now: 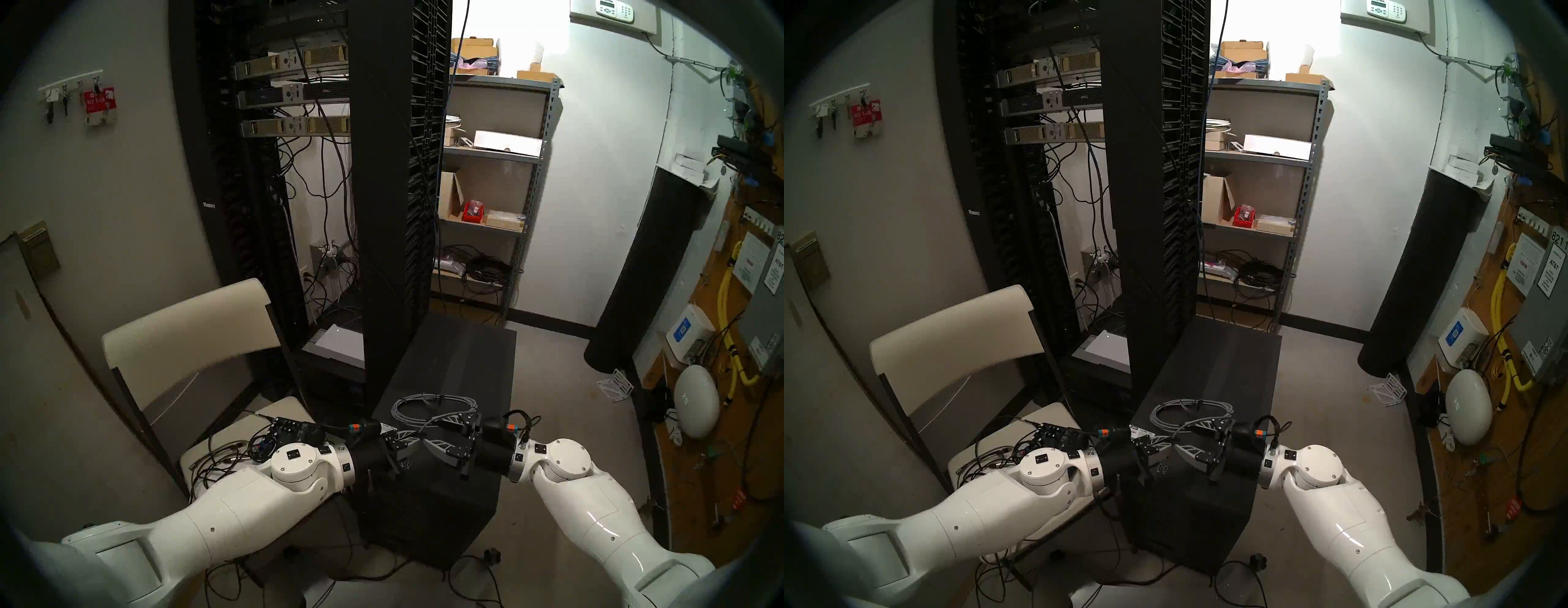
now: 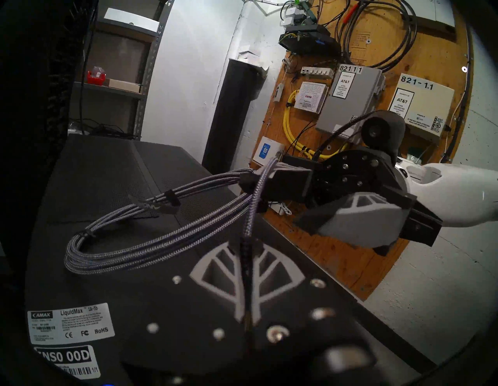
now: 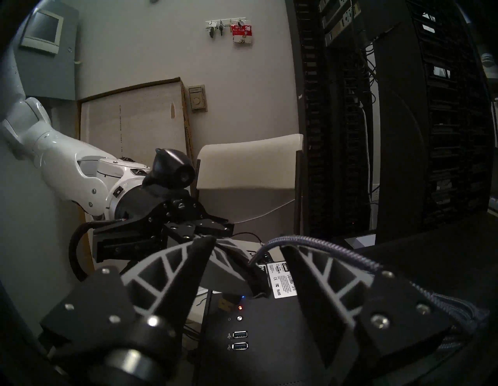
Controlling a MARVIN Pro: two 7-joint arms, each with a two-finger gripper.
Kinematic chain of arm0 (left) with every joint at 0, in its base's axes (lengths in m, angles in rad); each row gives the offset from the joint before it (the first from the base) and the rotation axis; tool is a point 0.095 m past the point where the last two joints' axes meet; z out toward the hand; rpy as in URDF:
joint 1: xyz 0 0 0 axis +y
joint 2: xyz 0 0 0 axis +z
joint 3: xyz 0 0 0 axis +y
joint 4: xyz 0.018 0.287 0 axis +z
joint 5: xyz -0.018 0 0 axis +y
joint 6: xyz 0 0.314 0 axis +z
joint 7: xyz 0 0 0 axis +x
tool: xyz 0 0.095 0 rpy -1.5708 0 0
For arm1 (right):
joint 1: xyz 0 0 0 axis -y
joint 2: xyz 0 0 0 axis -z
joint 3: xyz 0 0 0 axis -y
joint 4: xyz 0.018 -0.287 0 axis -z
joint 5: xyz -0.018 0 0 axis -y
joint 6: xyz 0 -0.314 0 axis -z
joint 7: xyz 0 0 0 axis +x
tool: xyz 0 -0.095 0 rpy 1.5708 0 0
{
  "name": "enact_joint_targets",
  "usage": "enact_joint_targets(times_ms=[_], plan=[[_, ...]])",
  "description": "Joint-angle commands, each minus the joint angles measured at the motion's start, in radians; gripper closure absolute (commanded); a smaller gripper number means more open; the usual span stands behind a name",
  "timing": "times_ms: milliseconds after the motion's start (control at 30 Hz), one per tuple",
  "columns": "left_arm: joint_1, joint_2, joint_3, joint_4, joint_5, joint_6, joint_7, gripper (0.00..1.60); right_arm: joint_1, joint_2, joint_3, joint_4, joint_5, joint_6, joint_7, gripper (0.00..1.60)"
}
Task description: Insert the cable into the workstation's USB slot
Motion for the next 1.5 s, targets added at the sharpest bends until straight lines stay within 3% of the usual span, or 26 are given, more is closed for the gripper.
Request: enact_joint_targets(times_ms=[0,400,800,900,1000,1067,1467], plan=[[0.0,-0.022,0.0,-0.014,0.003,-0.013,0.011,1.6,0.014,-0.019,-0.011,-0.008,0.009,0.016,0.009,0.83],[-0.008,-0.038,-0.001,0.008,0.02,-0.044,0.018,1.6,0.02,-0.018,-0.023,0.015,0.006,0.045,0.016,0.78],[0.015,-0.023,0.002,-0.004,0.04,-0.082,0.022,1.6,0.032,-0.021,-0.037,0.041,0.005,0.056,0.028,0.87],[0.024,-0.019,0.0,-0.005,0.047,-0.093,0.027,1.6,0.034,-0.021,-0.04,0.043,0.001,0.057,0.027,1.12],[0.031,-0.019,-0.003,0.005,0.056,-0.11,0.03,1.6,0.034,-0.022,-0.043,0.047,-0.002,0.054,0.026,1.24],[0.037,-0.02,-0.007,0.008,0.061,-0.118,0.038,1.6,0.033,-0.02,-0.045,0.045,-0.006,0.054,0.021,1.57],[0.065,-0.018,-0.014,0.021,0.088,-0.153,0.073,1.6,0.034,-0.018,-0.062,0.042,-0.022,0.044,0.02,1.6]])
